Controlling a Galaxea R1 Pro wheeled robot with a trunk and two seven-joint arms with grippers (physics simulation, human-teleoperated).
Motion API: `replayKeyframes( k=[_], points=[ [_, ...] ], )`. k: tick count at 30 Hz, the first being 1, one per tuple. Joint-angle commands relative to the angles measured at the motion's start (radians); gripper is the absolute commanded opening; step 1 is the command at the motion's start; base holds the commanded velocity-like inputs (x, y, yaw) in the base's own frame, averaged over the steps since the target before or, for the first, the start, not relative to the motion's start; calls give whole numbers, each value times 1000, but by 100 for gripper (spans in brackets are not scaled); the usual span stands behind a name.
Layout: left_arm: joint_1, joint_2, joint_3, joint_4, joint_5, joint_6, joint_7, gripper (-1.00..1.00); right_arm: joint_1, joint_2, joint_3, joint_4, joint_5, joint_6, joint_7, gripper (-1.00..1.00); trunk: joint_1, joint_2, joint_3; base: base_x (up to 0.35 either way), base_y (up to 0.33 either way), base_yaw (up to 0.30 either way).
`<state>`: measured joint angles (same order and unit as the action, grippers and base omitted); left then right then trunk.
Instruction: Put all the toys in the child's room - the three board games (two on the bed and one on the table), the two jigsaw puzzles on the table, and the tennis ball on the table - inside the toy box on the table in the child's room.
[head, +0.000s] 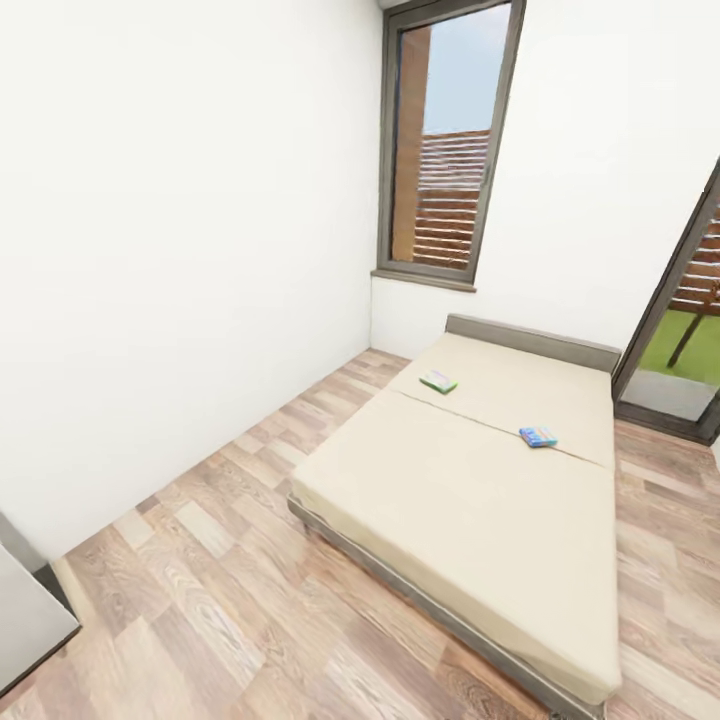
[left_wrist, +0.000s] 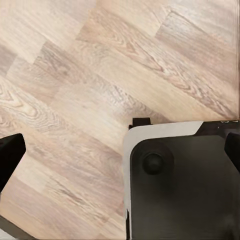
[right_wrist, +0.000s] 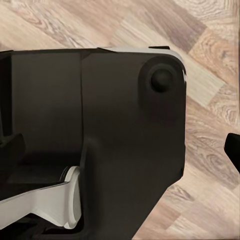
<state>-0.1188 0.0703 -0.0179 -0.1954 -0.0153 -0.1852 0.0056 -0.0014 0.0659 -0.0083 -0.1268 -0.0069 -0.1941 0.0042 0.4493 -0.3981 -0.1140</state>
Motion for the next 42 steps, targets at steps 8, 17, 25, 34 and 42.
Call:
replayKeyframes(
  k=[8, 17, 25, 34, 42],
  points=[
    [0, -1, -1, 1, -52, -5, 1, 100, 0, 0, -1, -1, -1, -2, 0, 100, 1, -2, -4, 135, -146, -273],
    [0, -1, -1, 1, -77, -6, 1, 100, 0, 0, -1, -1, -1, -2, 0, 100, 1, -2, -4, 184, -200, -276],
    [0, -2, -1, 1, -81, -6, 1, 100, 0, 0, -1, -1, -1, -2, 0, 100, 1, -2, -4, 61, -65, -276],
    [0, -2, -1, 1, -81, -5, 1, 100, 0, 0, -1, 1, -1, -2, 0, 100, 1, -2, -4, 10, -27, -277],
    [0, -2, -1, 1, -84, -5, 1, 100, 0, 0, -1, 1, -1, -2, 0, 100, 1, -2, -4, 59, -191, -278]
  ],
)
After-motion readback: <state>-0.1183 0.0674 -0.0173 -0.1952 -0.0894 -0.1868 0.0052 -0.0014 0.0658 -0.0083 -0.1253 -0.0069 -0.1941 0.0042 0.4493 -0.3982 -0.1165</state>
